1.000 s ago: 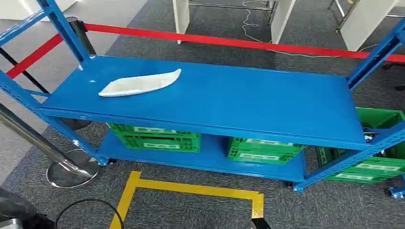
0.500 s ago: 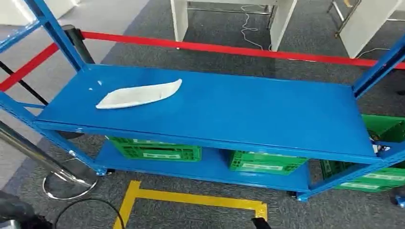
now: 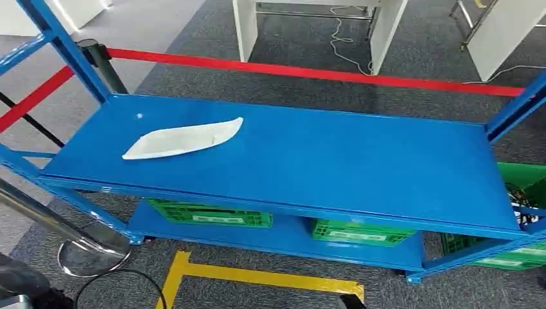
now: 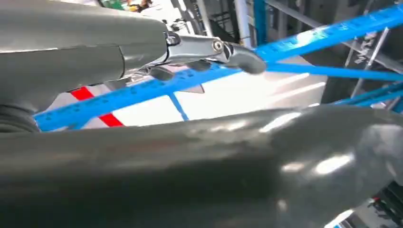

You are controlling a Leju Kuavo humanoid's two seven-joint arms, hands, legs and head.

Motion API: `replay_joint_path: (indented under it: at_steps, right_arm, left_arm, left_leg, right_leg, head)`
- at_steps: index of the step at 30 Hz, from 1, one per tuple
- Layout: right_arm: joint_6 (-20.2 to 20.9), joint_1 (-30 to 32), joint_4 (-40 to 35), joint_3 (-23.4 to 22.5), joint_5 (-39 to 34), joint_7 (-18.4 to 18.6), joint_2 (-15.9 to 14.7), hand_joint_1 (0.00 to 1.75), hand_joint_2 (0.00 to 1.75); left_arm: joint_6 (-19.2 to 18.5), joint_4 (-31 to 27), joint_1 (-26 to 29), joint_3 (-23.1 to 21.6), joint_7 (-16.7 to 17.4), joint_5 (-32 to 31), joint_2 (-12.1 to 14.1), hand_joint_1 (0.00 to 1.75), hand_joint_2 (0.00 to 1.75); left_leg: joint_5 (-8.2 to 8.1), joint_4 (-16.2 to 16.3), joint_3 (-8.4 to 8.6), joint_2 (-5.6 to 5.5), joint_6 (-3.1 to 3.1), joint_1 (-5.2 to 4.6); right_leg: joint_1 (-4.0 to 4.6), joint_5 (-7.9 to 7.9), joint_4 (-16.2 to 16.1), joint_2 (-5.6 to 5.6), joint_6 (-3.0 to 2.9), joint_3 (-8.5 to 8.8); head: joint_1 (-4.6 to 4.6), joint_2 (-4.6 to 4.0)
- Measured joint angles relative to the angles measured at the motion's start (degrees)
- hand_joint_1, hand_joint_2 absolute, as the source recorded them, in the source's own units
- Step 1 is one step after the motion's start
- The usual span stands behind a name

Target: Take the parts from the cabinet and place them on the table.

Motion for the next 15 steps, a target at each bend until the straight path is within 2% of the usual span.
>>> replay_joint_path:
  at_steps: [2,3,4,6,7,8,9,10,11,12,13,14,15]
  right_arm:
    - [-0.11,0.04,0.0,0.0,0.04,-0.02,0.0,0.0,0.0]
    - [-0.15,-0.11,0.0,-0.02,0.04,-0.02,0.0,0.0,0.0]
    - [-0.15,-0.25,0.0,0.0,0.04,-0.02,0.0,0.0,0.0]
    - [-0.15,-0.19,0.0,0.0,0.04,-0.02,0.0,0.0,0.0]
    - [-0.15,-0.09,0.0,0.0,0.04,-0.02,0.0,0.0,0.0]
    - [-0.04,-0.05,0.0,0.0,0.09,0.0,0.0,0.0,0.0]
    - [0.06,-0.07,0.0,0.0,0.11,0.02,0.0,0.0,0.0]
    - [0.18,-0.14,0.0,0.0,0.11,0.02,0.0,0.0,0.0]
    - [0.17,-0.18,0.0,0.0,0.13,0.04,0.0,0.0,0.0]
    - [0.22,-0.22,0.0,-0.02,0.11,0.07,0.07,0.0,0.0]
    - [0.28,-0.28,0.0,0.0,0.13,0.07,0.06,0.0,0.0]
    - [0.37,-0.29,0.0,0.0,0.13,0.33,0.07,0.0,0.0]
    - [0.46,-0.17,0.0,0.0,0.22,0.39,0.05,0.0,0.0]
  left_arm:
    - [0.04,0.0,-0.06,0.11,-0.11,-0.57,-0.04,0.0,0.0]
    - [0.04,0.0,-0.2,0.18,-0.26,-0.87,-0.07,0.0,0.0]
    - [0.04,0.0,-0.21,0.17,-0.26,-1.09,-0.07,0.0,0.0]
    - [0.04,0.0,-0.06,0.28,-0.28,-1.22,-0.2,0.0,0.0]
    - [0.04,0.0,-0.05,0.3,-0.33,-1.29,-0.31,0.0,0.0]
    - [0.04,0.02,-0.05,0.37,-0.33,-1.48,-0.37,0.0,0.0]
    - [0.04,0.0,-0.07,0.42,-0.33,-1.83,-0.37,0.0,0.0]
    - [0.04,0.0,-0.06,0.46,-0.33,-1.99,-0.37,0.0,0.0]
    - [0.04,0.0,-0.07,0.46,-0.33,-2.07,-0.37,0.0,0.0]
    - [0.04,0.04,-0.05,0.5,-0.33,-2.07,-0.37,0.0,0.0]
    - [0.02,0.07,-0.08,0.52,-0.31,-2.09,-0.37,0.0,0.0]
    - [0.04,0.04,0.03,0.52,-0.31,-2.16,-0.44,0.0,0.0]
    - [0.04,0.04,-0.04,0.57,-0.26,-2.12,-0.42,0.0,0.0]
  left_leg:
    - [-0.54,1.3,-0.09,0.05,-0.42,0.12]
    - [-1.15,4.6,-1.84,0.12,-0.65,0.14]
    - [-2.34,8.67,-4.24,0.12,-0.85,0.19]
    - [-5.78,16.07,-9.32,0.12,-0.97,0.14]
    - [-5.83,16.88,-10.59,0.12,-0.83,0.14]
    - [-4.47,15.54,-10.76,0.12,-0.56,0.1]
    - [-1.77,12.34,-10.09,0.12,-0.13,-0.06]
    - [1.67,8.12,-8.99,0.11,0.46,-0.3]
    - [5.54,3.6,-7.99,0.17,1.32,-0.78]
    - [4.58,3.19,-7.95,0.23,2.02,-1.38]
    - [2.14,2.02,-7.68,0.13,2.15,-1.49]
    - [3.91,1.78,-7.1,0.04,2.31,-1.5]
    - [4.14,1.07,-6.83,0.05,2.54,-1.5]
  right_leg:
    - [-0.39,-0.05,-0.46,0.12,-0.54,1.78]
    - [-0.39,-0.28,-0.56,0.14,-0.87,2.28]
    - [-0.37,-0.61,-0.56,0.16,-1.13,2.59]
    - [-0.23,-1.51,-0.56,0.23,-1.26,3.45]
    - [-0.14,-1.93,-0.56,0.26,-1.31,4.0]
    - [0.0,-2.45,-0.57,0.33,-1.35,4.72]
    - [0.1,-3.0,-0.57,0.43,-1.35,5.47]
    - [0.2,-3.52,-0.65,0.47,-1.3,6.23]
    - [0.21,-4.07,-0.72,0.45,-1.18,6.78]
    - [0.41,-4.5,-0.63,0.5,-0.89,7.49]
    - [0.27,-4.84,-0.88,0.56,-0.47,6.86]
    - [0.26,-5.22,-1.21,0.35,-0.14,6.61]
    - [0.37,-4.62,-0.63,0.29,0.1,8.04]
  head:
    - [-0.11,0.0]
    - [-0.55,0.0]
    - [-0.46,0.0]
    - [-0.59,0.0]
    - [-0.53,0.0]
    - [-0.57,0.0]
    - [-0.59,0.0]
    - [-0.55,0.0]
    - [-0.59,0.0]
    - [-0.35,0.0]
    - [-0.64,0.0]
    - [-0.55,0.0]
    - [-0.54,0.0]
